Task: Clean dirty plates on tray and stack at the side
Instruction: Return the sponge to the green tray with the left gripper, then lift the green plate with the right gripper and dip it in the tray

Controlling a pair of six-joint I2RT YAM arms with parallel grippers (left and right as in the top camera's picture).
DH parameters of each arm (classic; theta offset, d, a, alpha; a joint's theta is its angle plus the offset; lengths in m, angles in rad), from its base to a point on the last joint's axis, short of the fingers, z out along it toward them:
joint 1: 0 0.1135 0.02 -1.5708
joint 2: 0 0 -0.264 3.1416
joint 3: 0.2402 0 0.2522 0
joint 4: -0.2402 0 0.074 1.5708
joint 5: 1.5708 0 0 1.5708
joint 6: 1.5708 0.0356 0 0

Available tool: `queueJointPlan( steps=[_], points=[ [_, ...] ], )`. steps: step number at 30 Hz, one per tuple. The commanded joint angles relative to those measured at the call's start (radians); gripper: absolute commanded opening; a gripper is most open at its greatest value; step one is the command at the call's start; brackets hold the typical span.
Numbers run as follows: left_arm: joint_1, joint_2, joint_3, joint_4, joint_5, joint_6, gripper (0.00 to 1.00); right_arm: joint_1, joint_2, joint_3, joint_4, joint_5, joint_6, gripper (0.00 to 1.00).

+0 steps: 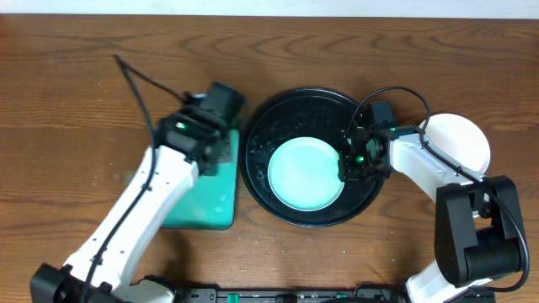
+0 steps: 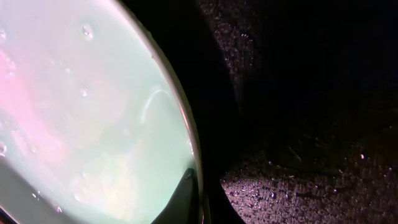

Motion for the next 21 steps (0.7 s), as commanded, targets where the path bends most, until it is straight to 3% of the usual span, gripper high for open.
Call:
queueJointPlan(
  steps=[1, 4, 7, 9, 13, 16, 21],
  points=[
    [0.121, 0.047, -0.131, 0.059, 0.033, 0.024, 0.07, 0.005, 0.027, -0.011, 0.033, 0.057, 0.037, 0.01],
    [0.234, 0.073, -0.245, 0.195, 0.253, 0.049, 0.08, 0.005, 0.017, -0.011, 0.033, 0.057, 0.036, 0.01],
    [0.314, 0.071, -0.261, 0.219, 0.379, 0.074, 0.16, 0.012, -0.038, -0.011, 0.005, 0.058, 0.028, 0.01],
    [0.346, 0.051, -0.243, 0.204, 0.444, 0.105, 0.32, 0.030, -0.092, -0.011, 0.003, 0.074, 0.023, 0.01],
    [0.367, -0.033, -0.212, 0.167, 0.509, 0.106, 0.45, 0.122, -0.258, -0.010, 0.047, 0.166, -0.051, 0.01],
    [0.367, -0.145, -0.204, 0.159, 0.529, 0.106, 0.52, 0.211, -0.359, -0.010, 0.135, 0.197, -0.088, 0.01],
    [0.367, -0.436, -0.204, 0.160, 0.531, 0.106, 0.63, 0.410, -0.418, -0.010, 0.493, 0.262, -0.088, 0.01]
  ],
)
